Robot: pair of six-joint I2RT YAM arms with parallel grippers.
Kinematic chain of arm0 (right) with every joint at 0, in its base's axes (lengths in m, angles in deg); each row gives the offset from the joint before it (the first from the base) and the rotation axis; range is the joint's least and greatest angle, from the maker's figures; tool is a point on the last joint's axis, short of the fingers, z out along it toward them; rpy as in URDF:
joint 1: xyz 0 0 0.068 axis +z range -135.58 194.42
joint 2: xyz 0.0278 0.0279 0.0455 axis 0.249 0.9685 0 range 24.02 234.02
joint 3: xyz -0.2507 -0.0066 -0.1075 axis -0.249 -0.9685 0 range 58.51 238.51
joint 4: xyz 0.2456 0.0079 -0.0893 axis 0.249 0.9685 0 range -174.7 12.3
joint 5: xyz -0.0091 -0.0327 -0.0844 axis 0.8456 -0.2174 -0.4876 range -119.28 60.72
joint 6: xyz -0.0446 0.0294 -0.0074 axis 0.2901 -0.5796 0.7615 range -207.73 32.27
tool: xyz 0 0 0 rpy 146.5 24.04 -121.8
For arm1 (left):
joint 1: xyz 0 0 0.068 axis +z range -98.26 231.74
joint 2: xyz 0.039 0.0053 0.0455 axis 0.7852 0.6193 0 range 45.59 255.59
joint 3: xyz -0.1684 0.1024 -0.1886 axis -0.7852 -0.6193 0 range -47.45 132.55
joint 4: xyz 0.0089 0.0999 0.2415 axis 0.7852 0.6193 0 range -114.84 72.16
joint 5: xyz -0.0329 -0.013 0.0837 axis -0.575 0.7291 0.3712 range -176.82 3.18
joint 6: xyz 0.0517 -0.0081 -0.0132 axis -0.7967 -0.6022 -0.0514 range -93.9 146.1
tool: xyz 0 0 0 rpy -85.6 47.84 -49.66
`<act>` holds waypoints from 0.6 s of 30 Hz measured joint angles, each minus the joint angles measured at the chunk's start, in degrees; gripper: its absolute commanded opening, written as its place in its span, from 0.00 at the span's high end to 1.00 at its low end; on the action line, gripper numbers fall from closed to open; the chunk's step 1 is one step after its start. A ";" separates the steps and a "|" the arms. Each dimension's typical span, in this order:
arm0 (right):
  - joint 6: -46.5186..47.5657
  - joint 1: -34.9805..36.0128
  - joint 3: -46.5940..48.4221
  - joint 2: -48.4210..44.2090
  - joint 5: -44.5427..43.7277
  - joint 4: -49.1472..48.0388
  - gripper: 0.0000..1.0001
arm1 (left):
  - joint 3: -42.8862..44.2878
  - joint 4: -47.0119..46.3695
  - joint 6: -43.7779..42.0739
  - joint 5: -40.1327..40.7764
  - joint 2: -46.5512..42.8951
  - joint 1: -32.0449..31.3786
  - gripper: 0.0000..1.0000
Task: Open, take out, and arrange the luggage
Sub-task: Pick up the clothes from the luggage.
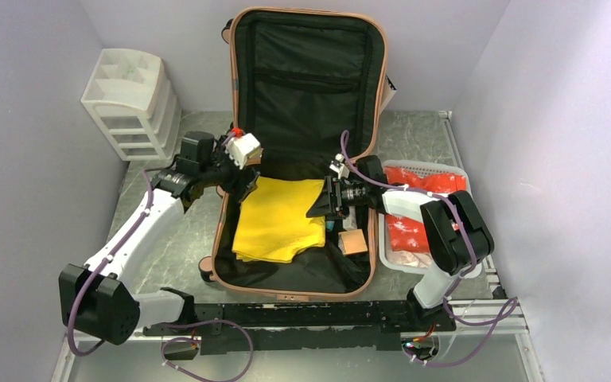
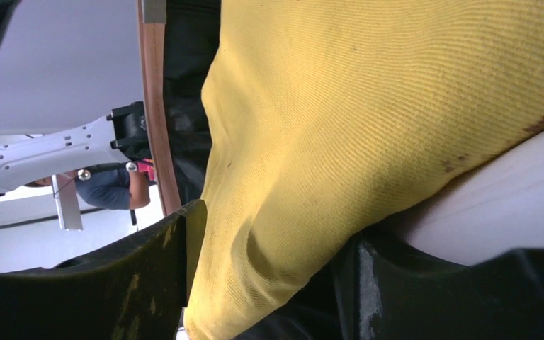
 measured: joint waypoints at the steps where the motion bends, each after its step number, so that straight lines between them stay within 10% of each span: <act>1: -0.11 0.09 -0.13 0.00 -0.31 -0.22 0.48 | -0.79 0.35 -0.26 0.15 -0.42 0.90 0.08; 9: -1.55 0.28 -3.19 -0.04 -2.16 -1.55 1.00 | -8.13 2.64 -1.49 1.07 -4.37 2.54 0.08; 18: 6.60 0.37 2.08 -2.73 -3.45 9.11 1.00 | -11.17 1.75 -1.51 2.27 -7.04 3.21 0.08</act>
